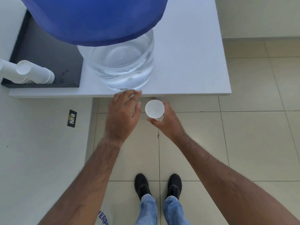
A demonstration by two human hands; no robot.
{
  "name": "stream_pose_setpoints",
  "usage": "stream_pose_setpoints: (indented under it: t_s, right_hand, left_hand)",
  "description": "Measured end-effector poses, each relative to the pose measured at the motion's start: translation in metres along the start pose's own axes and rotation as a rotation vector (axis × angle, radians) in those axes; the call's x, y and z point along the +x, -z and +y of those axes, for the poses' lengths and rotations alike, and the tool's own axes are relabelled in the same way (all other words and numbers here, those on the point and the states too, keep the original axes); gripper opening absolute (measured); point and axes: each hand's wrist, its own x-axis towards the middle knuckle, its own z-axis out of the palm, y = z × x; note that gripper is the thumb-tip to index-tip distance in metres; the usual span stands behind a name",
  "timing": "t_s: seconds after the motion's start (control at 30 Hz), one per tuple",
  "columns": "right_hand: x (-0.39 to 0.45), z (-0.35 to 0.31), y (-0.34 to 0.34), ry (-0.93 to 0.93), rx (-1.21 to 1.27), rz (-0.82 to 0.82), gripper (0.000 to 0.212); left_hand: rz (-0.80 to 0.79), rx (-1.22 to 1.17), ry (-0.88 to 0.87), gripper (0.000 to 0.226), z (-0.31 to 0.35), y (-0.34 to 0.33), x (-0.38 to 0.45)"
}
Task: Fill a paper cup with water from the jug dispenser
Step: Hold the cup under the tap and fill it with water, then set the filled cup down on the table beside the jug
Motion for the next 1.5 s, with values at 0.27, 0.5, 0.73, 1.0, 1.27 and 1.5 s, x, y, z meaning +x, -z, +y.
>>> stream_pose_setpoints:
  t_s: [0.27, 0.5, 0.73, 1.0, 1.27, 1.5]
  right_hand:
    - [0.002, -0.013, 0.075, 0.039, -0.046, 0.103, 0.069]
    - [0.028, -0.020, 0.117, 0.054, -0.070, 0.151, 0.074]
    - [0.072, -0.017, 0.132, 0.046, -0.033, 0.190, 0.077]
    - [0.105, -0.002, 0.144, -0.025, -0.024, 0.246, 0.078]
    - [0.121, 0.005, 0.151, -0.054, -0.027, 0.256, 0.080]
    - [0.095, 0.031, 0.153, -0.049, -0.171, 0.223, 0.083]
  left_hand:
    - [-0.073, -0.106, -0.002, 0.043, 0.033, -0.026, 0.022]
    - [-0.218, -0.117, 0.013, 0.053, 0.050, -0.057, 0.044]
    - [-0.369, -0.072, 0.034, 0.062, 0.060, -0.089, 0.074]
    - [-0.639, 0.052, -0.042, 0.081, 0.057, -0.121, 0.097]
    - [-0.721, 0.083, -0.019, 0.094, 0.055, -0.139, 0.106]
    - [-0.730, 0.093, -0.003, 0.094, 0.054, -0.142, 0.101]
